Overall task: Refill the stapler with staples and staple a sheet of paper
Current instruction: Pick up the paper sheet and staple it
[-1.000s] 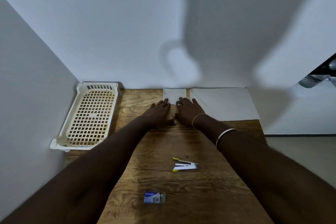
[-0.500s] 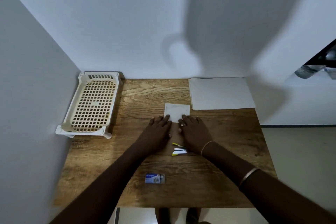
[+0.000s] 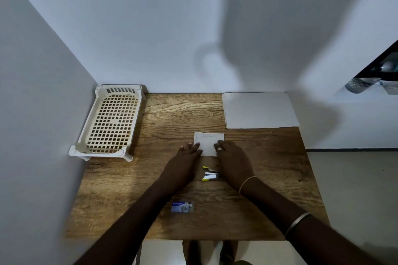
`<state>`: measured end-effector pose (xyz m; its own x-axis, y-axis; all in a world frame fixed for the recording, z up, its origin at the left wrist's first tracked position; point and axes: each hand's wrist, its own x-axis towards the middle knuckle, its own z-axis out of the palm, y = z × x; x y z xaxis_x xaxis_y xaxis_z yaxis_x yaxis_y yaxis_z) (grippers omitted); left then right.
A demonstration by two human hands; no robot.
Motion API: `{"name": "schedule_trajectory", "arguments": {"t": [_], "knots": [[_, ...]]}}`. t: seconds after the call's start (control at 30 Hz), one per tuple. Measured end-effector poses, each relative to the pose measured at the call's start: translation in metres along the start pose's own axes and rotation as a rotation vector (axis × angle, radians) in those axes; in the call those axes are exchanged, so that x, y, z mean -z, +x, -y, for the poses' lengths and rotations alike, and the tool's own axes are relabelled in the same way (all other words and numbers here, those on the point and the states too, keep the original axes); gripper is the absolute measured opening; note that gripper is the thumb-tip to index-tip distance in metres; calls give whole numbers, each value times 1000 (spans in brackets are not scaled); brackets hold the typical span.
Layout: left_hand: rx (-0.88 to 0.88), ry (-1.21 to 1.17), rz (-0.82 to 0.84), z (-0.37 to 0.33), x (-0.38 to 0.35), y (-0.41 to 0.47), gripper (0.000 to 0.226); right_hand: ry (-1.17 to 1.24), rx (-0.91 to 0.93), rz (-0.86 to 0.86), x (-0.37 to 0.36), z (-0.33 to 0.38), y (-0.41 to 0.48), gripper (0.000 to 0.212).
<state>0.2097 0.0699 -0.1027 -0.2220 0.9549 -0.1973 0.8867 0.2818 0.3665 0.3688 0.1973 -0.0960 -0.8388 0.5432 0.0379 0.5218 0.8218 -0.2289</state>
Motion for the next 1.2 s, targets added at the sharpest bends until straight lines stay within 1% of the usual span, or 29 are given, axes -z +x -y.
{"name": "schedule_trajectory", "arguments": {"t": [0.03,0.07,0.13,0.17,0.23,0.3,0.37,0.43,0.53,0.63,0.67,0.83,0.9,1.0,1.03,1.13,1.2], "knots": [[55,-99,-102,-3,2,-1,69,138,-142,-70,2,0,2,47],[129,-206,-221,-6,3,-2,62,301,-309,-118,5,1,4,36],[325,-396,-423,-13,6,1,44,535,-607,-132,5,0,8,18],[441,-479,-451,-15,8,4,40,596,-705,-130,4,-1,9,13],[611,-612,-415,-16,9,12,36,724,-863,-145,4,-4,10,12],[683,-697,-373,-16,9,18,32,841,-958,-134,1,-5,13,11],[725,-755,-338,-16,10,23,38,949,-1015,-81,-2,-5,19,13],[746,-790,-319,-18,10,27,38,1003,-1050,-35,-6,-2,23,15],[767,-826,-301,-19,9,29,33,1009,-1050,-57,-11,1,20,12],[765,-857,-274,-18,7,27,31,1017,-1027,-38,-9,2,16,8],[766,-875,-267,-18,7,27,30,1041,-1031,-25,-7,2,15,8],[835,-1009,-245,-17,10,22,24,1218,-1064,18,8,4,15,25],[838,-1102,-242,-17,14,18,20,1244,-1044,17,17,6,15,23],[795,-1260,-266,-18,26,11,10,1313,-991,6,31,9,14,17],[772,-1326,-275,-19,31,9,11,1336,-961,6,36,10,14,16],[693,-1472,-285,-24,47,5,24,1394,-860,11,48,14,16,6],[642,-1530,-303,-28,54,3,27,1443,-813,3,53,16,16,11]]}}
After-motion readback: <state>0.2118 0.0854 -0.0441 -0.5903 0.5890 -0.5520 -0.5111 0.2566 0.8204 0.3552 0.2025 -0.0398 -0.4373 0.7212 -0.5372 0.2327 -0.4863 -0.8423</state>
